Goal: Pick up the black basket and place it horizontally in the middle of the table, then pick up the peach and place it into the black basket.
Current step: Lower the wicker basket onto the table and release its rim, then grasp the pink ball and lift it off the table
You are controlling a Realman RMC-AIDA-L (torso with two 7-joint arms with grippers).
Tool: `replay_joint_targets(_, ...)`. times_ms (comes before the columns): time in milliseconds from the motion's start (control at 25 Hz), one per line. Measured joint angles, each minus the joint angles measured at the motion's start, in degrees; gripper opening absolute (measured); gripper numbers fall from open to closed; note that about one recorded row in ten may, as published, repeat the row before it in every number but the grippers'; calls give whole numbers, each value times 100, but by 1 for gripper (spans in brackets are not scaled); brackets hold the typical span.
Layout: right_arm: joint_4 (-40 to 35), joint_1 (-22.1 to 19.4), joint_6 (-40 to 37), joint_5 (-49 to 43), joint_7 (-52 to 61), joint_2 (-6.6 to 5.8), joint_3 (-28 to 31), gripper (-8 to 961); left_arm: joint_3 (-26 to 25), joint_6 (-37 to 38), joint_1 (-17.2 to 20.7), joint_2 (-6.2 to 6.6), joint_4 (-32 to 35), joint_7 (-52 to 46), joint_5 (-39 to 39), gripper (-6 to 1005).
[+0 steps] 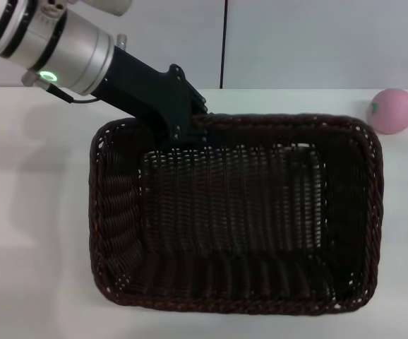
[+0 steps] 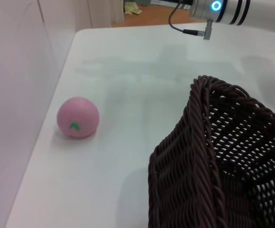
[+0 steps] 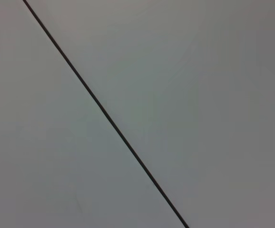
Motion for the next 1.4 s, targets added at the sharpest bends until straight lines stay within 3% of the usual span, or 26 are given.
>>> replay_joint_targets(240, 17, 1, 2, 0, 2, 4, 0, 477, 374, -212, 21, -26, -90, -26, -13, 220)
replay_joint_targets(600, 54, -11, 6, 0, 8, 7, 0, 477, 439, -519, 97, -37, -103, -82, -231, 227)
replay_joint_targets(840, 54, -40, 68, 0, 10, 7, 0, 477, 447, -651, 147, -34, -99, -68, -406, 445)
replay_joint_targets(1000, 53, -47, 71, 0, 11, 7, 0, 477, 366, -958, 444, -7, 55, 53, -1037, 649)
replay_joint_targets(1240, 36, -52, 31, -12, 14, 3, -31, 477, 232, -1618, 1122, -4, 105, 465, -2403, 819)
replay_joint_targets(1400, -157, -65, 4, -108, 38, -19, -101, 477, 84, -1898, 1850, -2, -334, 1398, -4274, 819)
